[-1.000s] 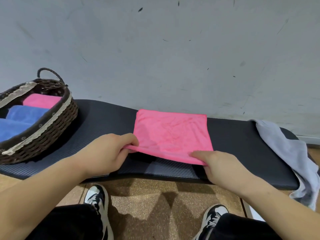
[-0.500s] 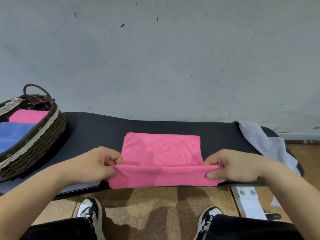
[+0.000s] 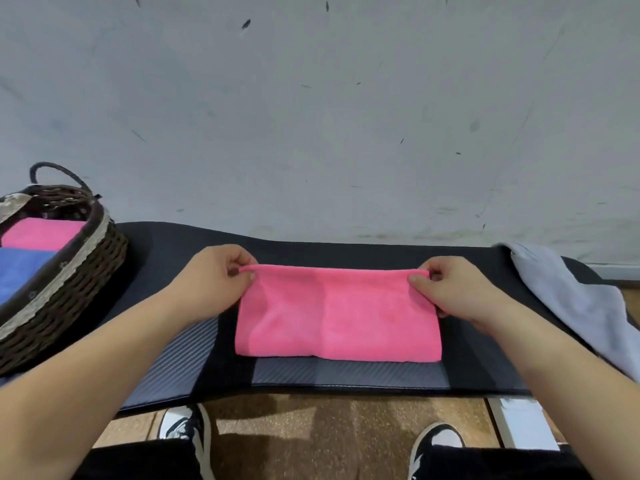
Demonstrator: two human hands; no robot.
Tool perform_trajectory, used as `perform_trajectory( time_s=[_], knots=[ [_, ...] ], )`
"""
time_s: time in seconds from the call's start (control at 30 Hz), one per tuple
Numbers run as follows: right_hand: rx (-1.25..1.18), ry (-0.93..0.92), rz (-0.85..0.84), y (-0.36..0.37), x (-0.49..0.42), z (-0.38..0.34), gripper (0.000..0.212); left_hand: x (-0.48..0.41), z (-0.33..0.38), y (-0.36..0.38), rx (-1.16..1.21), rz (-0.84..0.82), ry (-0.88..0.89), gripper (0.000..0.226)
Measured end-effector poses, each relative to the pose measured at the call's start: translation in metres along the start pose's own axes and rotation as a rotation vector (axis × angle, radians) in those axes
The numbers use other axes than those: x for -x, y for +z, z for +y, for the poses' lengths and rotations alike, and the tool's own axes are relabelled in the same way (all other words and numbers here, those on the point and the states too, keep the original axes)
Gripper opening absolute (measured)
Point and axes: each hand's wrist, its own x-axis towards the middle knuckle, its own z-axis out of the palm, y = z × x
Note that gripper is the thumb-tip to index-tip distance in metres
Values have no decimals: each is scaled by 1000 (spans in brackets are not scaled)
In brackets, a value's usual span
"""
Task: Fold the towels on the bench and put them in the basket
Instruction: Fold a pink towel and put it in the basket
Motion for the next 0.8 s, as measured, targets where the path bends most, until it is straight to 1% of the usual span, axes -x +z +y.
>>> perform_trajectory(
  time_s=[0.07,0.13,0.23,0.27,0.3,0.37,0.4,0.43,0.5,0.57,0.6,0.63,0.67,0.73,0.8],
  knots=[
    [21,17,19,6,-10,5,14,-11,-4,8,-84,-12,11,13],
    [87,6,49,12,-17,9,10,-18,-10,15,-162,-59,8,12],
    [160,-17,77,17,-20,12,5,-24,-15,19,-217,-102,18,12],
    [170,-17,78,17,-21,12,4,-25,-16,18,-234,-94,40,17],
    [184,-15,78,18,-21,12,4,-27,-16,17,-256,-94,65,27],
    [234,-5,81,18,-21,11,4,-28,-14,15,-286,-131,84,48],
    [267,1,87,18,-20,9,3,-27,-12,15,-299,-157,78,54],
    [302,-2,104,19,-18,8,4,-27,-10,16,-317,-180,70,56],
    [387,-68,169,22,-12,4,20,-27,-6,20,-324,-218,41,52],
    [427,-233,214,28,-2,-4,36,-26,0,21,-286,-244,-19,34],
    [423,-328,188,32,4,-9,42,-26,2,22,-278,-251,-49,24],
    [418,-400,125,37,10,-13,49,-25,3,22,-281,-265,-82,18],
    [421,-426,36,42,15,-15,58,-24,4,23,-283,-282,-115,15],
    [471,-374,-155,52,24,-15,76,-20,6,23,-251,-297,-157,17],
    [603,-294,-298,55,27,-12,86,-16,9,21,-162,-255,-167,16]
  ],
)
